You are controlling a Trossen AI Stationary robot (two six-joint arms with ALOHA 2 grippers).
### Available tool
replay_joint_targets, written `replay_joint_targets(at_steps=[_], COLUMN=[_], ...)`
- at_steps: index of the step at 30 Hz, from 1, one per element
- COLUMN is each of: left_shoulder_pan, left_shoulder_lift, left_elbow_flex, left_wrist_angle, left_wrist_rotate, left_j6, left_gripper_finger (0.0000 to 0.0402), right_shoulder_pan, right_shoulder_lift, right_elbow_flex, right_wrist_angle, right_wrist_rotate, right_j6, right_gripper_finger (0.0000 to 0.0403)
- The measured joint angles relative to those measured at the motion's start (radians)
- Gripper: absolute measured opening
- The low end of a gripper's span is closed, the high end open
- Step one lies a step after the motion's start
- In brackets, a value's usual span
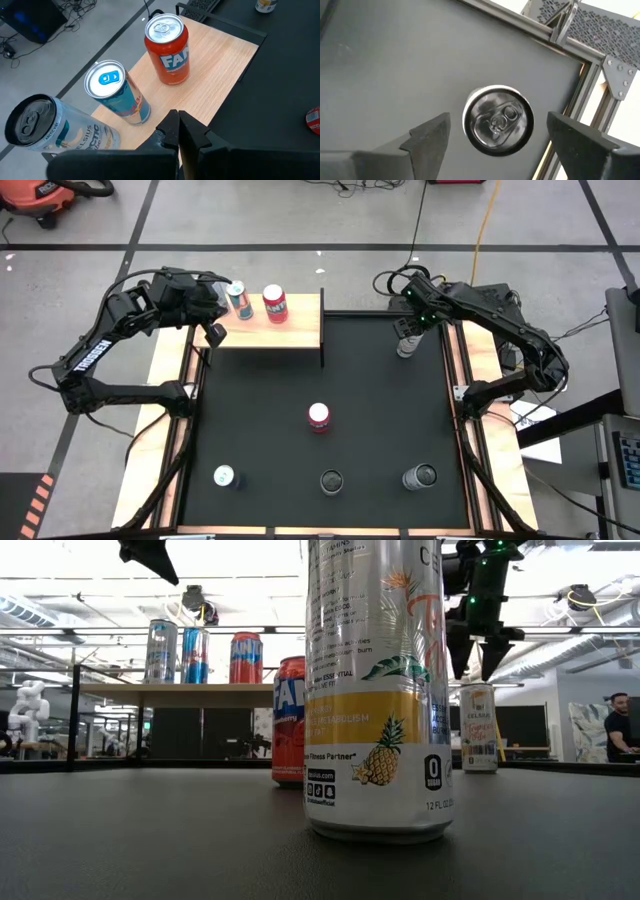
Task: Place canned beverage on shelf
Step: Put the top white-yellow soda can on the shelf
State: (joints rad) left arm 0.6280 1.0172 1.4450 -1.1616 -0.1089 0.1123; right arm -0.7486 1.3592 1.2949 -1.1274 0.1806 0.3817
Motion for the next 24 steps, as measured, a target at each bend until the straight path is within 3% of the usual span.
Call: replay_joint_targets(at_steps=[18,24], left_shoulder_pan=[0.000,0.000], left_shoulder_lift=[0.000,0.000], left_elbow_flex=[0.000,0.000], left_wrist_angle=[0.000,0.001], left_wrist_rotate=[0.000,0.000], left_j6=[0.000,0.001], left_gripper_finger=[0.0001,0.0001], right_shoulder_pan=[0.000,0.000], right_shoulder_lift=[0.009,0.008], right_elbow_flex=[-0.151,-0.152], right_wrist_angle=[0.117,0.061], right_wrist_rotate=[0.001,0.001], right_j6=[0.026,0.026], right_gripper_finger=[0.0312,0.0260])
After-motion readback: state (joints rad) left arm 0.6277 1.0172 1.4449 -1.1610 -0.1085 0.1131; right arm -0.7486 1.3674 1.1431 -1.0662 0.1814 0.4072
